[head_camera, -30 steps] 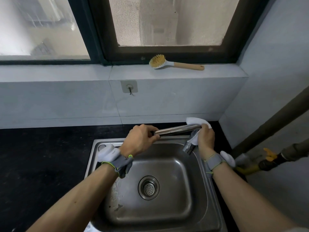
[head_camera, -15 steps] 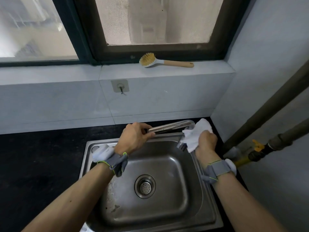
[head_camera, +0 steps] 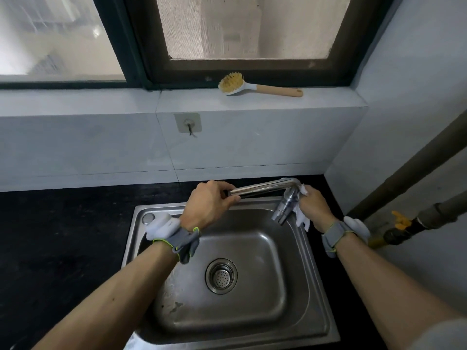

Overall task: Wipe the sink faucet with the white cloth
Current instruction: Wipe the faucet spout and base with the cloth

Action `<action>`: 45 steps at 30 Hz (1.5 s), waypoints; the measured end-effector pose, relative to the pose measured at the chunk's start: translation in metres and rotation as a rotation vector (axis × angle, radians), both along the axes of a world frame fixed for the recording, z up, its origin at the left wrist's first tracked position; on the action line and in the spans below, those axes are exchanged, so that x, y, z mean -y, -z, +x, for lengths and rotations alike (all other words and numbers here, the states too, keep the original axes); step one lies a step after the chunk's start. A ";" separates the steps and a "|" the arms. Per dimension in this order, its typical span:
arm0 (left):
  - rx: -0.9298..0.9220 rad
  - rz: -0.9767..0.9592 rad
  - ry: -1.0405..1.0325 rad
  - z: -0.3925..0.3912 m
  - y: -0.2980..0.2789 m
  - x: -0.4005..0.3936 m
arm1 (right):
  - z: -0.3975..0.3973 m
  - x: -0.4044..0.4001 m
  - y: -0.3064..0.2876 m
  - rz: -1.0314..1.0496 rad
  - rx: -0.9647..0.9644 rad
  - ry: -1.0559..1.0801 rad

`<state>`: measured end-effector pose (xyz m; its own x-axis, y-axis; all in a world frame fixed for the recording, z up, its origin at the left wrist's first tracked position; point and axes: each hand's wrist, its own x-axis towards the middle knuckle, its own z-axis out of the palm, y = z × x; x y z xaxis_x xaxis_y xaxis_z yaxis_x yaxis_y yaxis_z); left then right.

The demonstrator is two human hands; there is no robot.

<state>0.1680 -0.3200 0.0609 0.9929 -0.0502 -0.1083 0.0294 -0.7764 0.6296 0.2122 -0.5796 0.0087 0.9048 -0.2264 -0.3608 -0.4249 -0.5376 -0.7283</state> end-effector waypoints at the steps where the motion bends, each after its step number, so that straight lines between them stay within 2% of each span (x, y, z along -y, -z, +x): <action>1: -0.007 -0.006 -0.004 0.001 0.000 0.000 | 0.000 -0.001 0.002 0.030 0.003 0.024; 6: 0.033 0.086 0.012 0.002 -0.001 0.003 | -0.003 -0.016 0.008 0.134 -0.036 0.182; 9: 0.048 0.160 0.036 0.002 -0.005 0.009 | -0.005 -0.024 0.008 0.125 -0.056 0.298; 15: 0.069 0.162 0.032 -0.001 -0.002 0.012 | -0.027 -0.050 0.008 0.198 0.121 0.389; 20: 0.056 0.107 0.030 -0.006 0.010 0.009 | -0.032 -0.055 0.010 0.182 0.163 0.363; 28: 0.077 0.154 0.062 -0.010 0.016 0.010 | 0.005 -0.008 0.016 0.455 0.042 0.411; 32: 0.087 0.193 0.056 -0.010 0.016 0.009 | 0.024 -0.001 0.006 0.439 -0.012 0.335; 38: 0.067 0.207 0.042 -0.009 0.019 0.008 | 0.045 0.004 -0.001 0.471 -0.190 0.177; 45: 0.049 0.282 0.048 -0.008 0.018 0.011 | 0.052 -0.003 -0.024 0.432 -0.223 0.112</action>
